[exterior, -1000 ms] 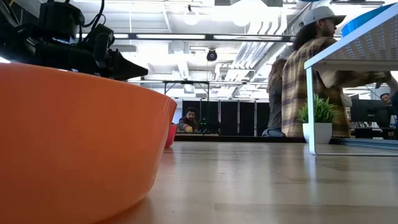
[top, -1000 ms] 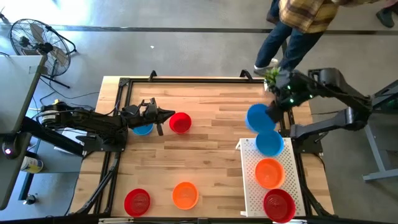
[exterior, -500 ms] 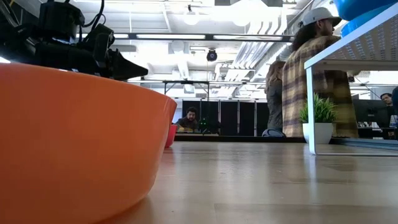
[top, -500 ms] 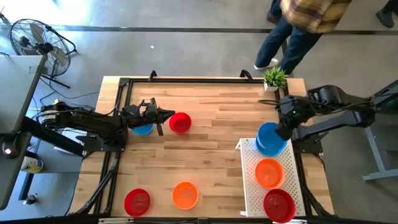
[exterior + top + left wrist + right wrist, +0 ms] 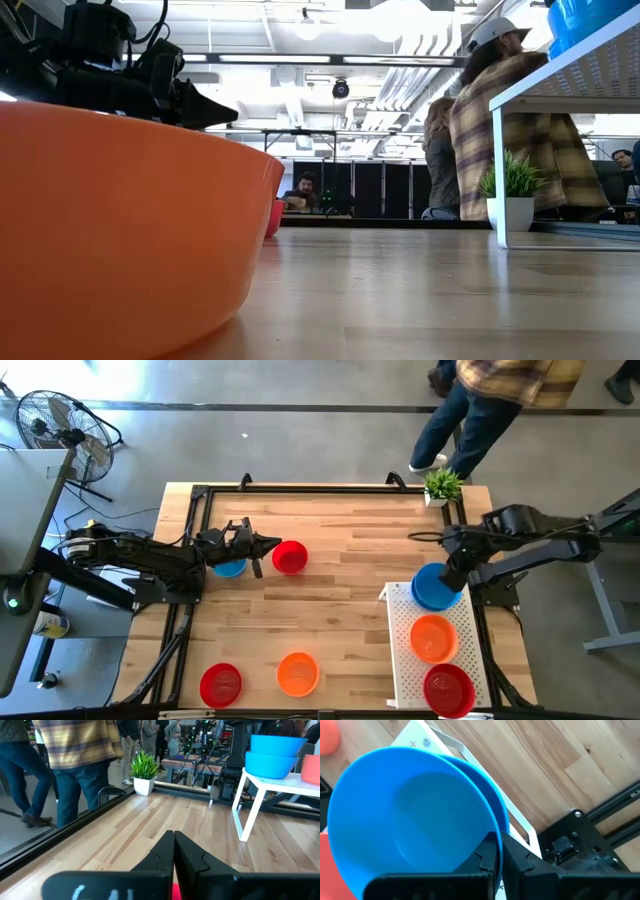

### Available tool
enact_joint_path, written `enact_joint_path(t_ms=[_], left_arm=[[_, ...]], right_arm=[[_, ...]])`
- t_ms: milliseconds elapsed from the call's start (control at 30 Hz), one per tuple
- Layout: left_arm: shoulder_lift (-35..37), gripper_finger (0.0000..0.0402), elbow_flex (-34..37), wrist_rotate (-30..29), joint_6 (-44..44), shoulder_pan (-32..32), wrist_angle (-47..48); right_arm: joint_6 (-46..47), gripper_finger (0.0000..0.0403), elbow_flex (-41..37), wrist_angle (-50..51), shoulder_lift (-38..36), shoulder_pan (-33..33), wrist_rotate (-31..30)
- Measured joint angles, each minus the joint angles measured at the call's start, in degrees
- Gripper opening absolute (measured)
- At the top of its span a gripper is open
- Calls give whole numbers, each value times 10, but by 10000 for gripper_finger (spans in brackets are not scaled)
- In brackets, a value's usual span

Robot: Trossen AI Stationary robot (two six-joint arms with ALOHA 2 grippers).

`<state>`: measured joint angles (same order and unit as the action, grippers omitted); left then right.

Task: Pick & Place Mini bowls
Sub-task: Stack the blue bowl on top of the other blue bowl on the shelf, then stack the red bowl on top of the other red bowl on the shelf

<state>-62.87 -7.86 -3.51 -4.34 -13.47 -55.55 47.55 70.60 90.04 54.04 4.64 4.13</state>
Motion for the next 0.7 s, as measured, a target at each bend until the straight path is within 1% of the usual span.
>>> enact_joint_path(t_ms=[167, 500, 700], left_arm=[[0, 0, 0, 0, 0, 0, 0], [0, 0, 0, 0, 0, 0, 0], [0, 0, 0, 0, -1, 0, 5]], right_arm=[[0, 15, -4, 0, 0, 0, -7], [0, 76, -4, 0, 0, 0, -8], [0, 86, -4, -1, 0, 0, -5]])
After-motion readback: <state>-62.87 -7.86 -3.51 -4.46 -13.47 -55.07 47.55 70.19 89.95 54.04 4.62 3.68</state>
